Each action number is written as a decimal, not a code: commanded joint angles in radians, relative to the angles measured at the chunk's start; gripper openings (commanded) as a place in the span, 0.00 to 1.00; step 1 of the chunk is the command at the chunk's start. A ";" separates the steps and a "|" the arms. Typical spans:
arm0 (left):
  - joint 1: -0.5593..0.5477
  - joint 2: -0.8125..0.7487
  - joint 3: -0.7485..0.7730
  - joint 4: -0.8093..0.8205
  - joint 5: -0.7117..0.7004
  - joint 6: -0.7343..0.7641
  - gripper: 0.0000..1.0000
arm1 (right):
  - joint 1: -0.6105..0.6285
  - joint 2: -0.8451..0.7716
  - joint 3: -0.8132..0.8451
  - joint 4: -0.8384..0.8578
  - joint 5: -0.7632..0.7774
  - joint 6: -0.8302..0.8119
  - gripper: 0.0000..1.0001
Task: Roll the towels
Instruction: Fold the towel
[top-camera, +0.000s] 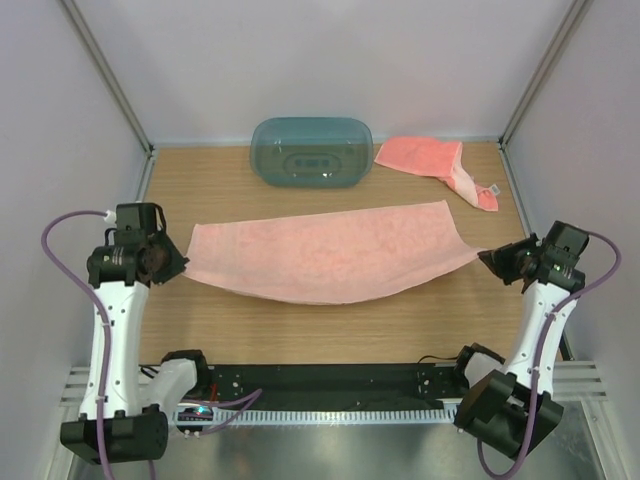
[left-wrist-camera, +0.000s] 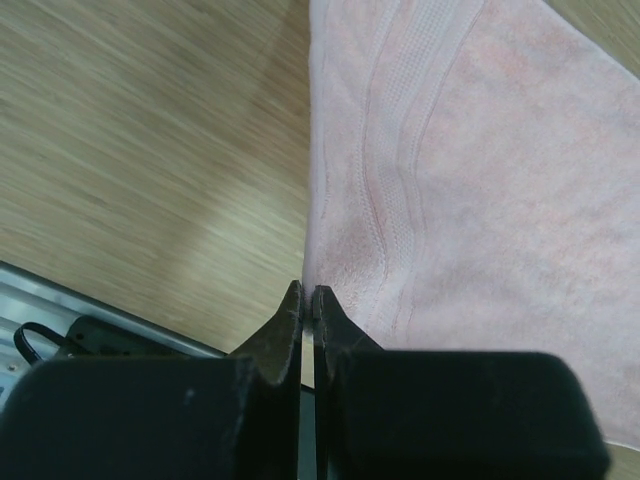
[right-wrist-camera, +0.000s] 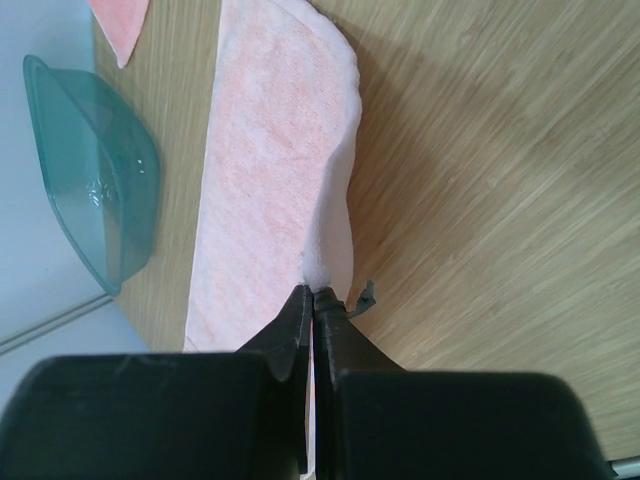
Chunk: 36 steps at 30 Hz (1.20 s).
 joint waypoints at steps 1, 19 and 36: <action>0.012 0.015 0.018 0.000 -0.007 0.007 0.00 | -0.007 0.055 0.071 0.049 -0.046 0.014 0.01; 0.076 0.367 0.056 0.200 0.054 -0.076 0.00 | 0.267 0.571 0.364 0.253 0.139 0.040 0.01; 0.134 0.609 0.193 0.229 0.008 -0.083 0.00 | 0.360 0.928 0.709 0.151 0.132 -0.005 0.01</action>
